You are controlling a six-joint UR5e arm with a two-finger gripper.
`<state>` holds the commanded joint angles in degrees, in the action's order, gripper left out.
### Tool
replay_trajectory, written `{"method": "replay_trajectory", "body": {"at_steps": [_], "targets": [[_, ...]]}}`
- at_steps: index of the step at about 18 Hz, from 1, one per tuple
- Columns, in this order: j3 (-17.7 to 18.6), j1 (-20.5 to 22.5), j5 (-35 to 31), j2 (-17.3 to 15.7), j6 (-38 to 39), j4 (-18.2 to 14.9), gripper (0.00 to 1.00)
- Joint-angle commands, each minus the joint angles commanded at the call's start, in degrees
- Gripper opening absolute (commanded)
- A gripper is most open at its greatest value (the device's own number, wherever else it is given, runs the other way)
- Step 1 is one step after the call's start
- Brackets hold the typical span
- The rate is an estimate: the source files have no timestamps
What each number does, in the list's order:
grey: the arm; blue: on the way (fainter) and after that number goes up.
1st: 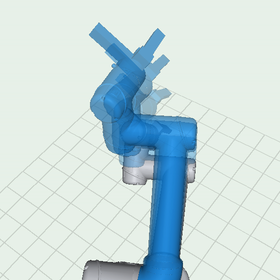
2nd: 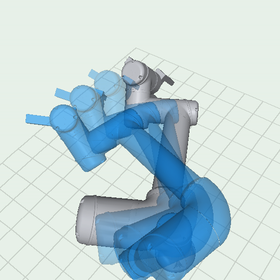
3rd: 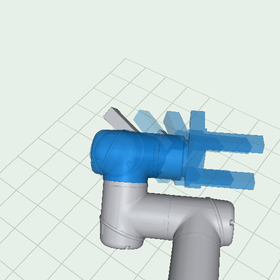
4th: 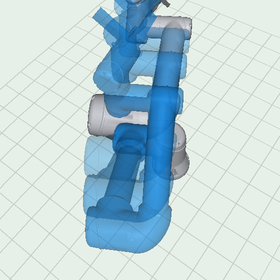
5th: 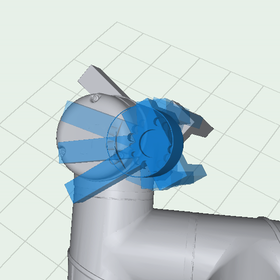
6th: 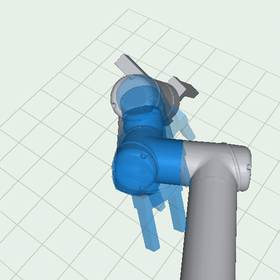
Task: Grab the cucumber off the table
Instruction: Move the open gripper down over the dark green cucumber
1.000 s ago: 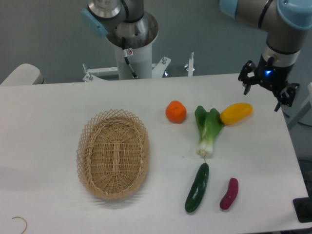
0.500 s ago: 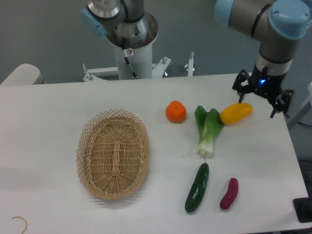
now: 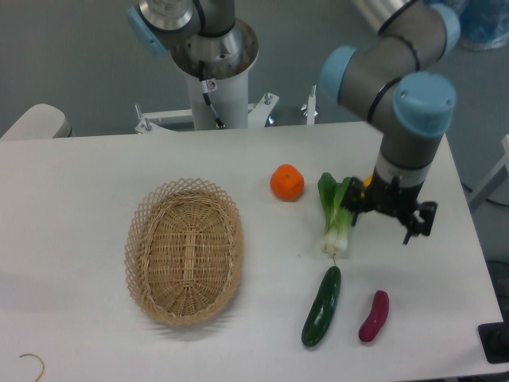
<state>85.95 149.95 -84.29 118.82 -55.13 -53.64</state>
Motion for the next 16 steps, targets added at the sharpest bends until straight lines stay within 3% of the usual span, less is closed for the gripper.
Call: {"method": "replay_trajectory", "body": {"at_steps": [2, 5, 10, 16], "targets": [[0.8, -0.6, -0.1, 1.3, 4.3, 2.8, 1.0], [1.6, -1.5, -0.1, 2.0, 4.9, 3.3, 1.0], [2.1, -2.7, -0.1, 6.1, 4.9, 6.0, 1.0], [1.2, -3.7, -0.7, 8.8, 4.4, 6.6, 1.0]]}}
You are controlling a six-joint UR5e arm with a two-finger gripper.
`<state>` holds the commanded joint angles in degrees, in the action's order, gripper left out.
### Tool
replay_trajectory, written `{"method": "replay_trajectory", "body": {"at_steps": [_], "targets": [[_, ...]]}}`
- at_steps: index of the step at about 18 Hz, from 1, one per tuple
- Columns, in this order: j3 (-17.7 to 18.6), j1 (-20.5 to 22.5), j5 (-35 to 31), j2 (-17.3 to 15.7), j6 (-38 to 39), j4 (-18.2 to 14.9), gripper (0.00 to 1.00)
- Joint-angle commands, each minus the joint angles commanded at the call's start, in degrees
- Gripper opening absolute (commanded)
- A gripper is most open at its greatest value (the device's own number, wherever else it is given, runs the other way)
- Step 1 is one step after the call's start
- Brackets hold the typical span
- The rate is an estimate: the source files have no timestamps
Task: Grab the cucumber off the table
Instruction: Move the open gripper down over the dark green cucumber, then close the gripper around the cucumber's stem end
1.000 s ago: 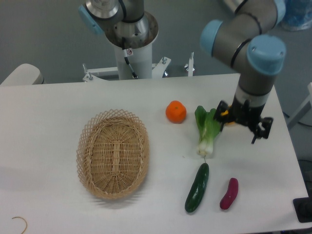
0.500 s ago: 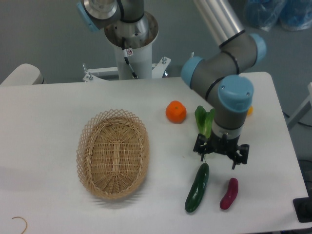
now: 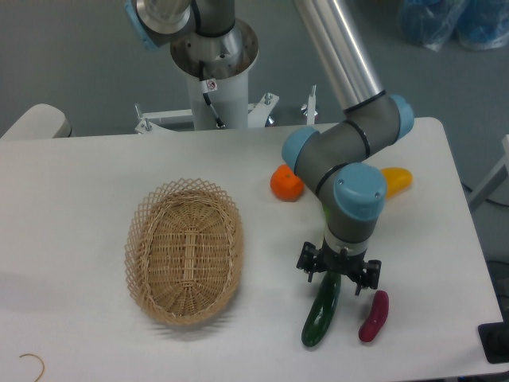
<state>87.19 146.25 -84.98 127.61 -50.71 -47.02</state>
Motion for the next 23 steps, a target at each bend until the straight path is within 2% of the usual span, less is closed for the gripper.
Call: {"method": "replay_trajectory", "body": {"at_steps": [2, 5, 6, 9, 10, 19, 23], "targets": [[0.1, -0.3, -2.6, 0.1, 0.0, 0.0, 1.0], [-0.1, -0.4, -3.2, 0.3, 0.1, 1.1, 0.99], [-0.1, -0.4, -3.3, 0.4, 0.2, 1.4, 0.89], [0.2, -0.4, -3.3, 0.3, 0.6, 1.5, 0.44], [0.2, -0.4, -3.3, 0.2, 0.6, 1.5, 0.35], [-0.1, -0.3, -3.2, -0.6, 0.0, 1.4, 0.29], [0.1, -0.1, -4.6, -3.0, -0.6, 0.9, 0.29]]}}
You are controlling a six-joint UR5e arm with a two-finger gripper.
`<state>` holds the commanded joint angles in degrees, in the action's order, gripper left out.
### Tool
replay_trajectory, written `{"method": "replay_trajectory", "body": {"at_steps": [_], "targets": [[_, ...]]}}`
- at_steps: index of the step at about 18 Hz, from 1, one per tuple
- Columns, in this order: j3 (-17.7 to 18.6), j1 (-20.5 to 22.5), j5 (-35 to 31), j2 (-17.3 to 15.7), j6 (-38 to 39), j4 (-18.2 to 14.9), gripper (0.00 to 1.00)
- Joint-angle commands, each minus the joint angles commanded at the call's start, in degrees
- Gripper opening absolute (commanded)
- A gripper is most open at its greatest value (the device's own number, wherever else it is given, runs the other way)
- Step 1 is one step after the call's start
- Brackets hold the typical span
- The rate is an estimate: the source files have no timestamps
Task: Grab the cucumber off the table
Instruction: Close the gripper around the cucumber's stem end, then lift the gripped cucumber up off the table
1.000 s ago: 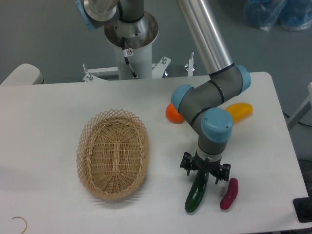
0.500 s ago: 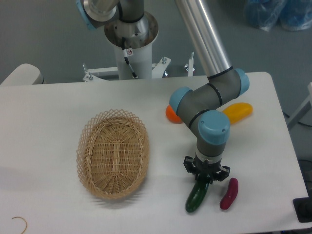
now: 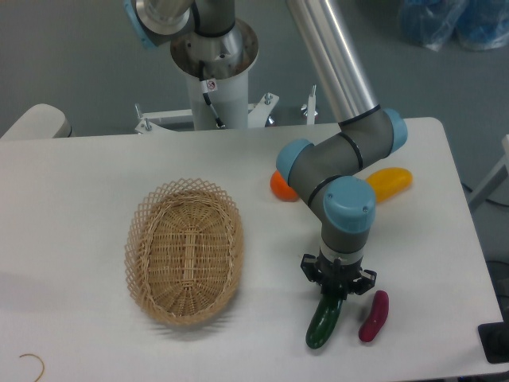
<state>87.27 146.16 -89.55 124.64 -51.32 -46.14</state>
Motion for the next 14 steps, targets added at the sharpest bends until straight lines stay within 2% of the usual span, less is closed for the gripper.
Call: {"method": "replay_trajectory", "body": {"at_steps": [2, 4, 7, 9, 12, 14], "targets": [[-0.2, 0.1, -1.9, -2.5, -4.1, -1.4, 0.29], [-0.4, 0.8, -2.6, -5.2, -8.8, -4.3, 0.29], [-0.9, 3.8, -2.1, -9.4, -12.3, -7.5, 0.29], [-2.5, 4.5, -1.9, -11.4, -14.8, -11.9, 0.29], [-6.8, 6.3, -1.4, -12.8, -18.1, -20.7, 0.29], [-8.2, 7.2, -0.3, -13.1, -20.2, -22.3, 0.29]]}}
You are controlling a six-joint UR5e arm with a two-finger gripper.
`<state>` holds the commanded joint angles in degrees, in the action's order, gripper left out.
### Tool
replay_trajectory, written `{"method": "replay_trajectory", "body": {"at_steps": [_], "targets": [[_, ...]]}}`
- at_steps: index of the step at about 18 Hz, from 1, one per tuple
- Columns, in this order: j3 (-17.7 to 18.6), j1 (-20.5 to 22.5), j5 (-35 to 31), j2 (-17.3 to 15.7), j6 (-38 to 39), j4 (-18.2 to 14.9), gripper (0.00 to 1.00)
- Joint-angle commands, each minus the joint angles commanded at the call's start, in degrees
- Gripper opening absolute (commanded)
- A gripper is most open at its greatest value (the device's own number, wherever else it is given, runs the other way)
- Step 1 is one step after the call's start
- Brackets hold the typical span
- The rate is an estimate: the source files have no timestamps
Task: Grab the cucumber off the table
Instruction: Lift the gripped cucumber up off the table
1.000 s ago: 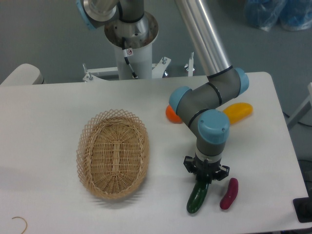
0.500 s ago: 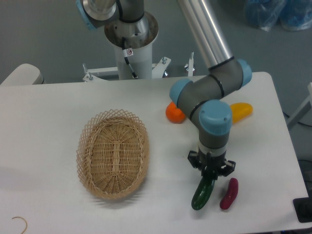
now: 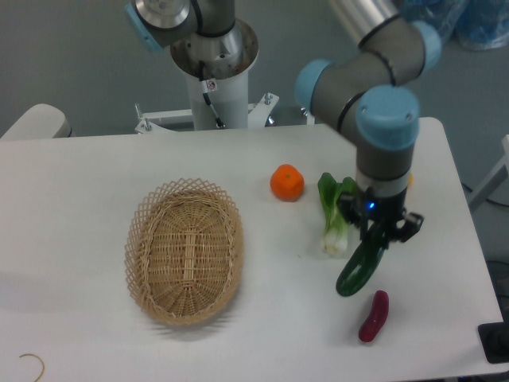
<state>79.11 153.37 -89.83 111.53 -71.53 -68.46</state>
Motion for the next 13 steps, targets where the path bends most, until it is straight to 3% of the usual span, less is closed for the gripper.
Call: {"method": "replay_trajectory", "body": {"at_steps": [13], "targets": [[-0.4, 1.8, 2.4, -1.2, -1.4, -0.7, 0.29]]}}
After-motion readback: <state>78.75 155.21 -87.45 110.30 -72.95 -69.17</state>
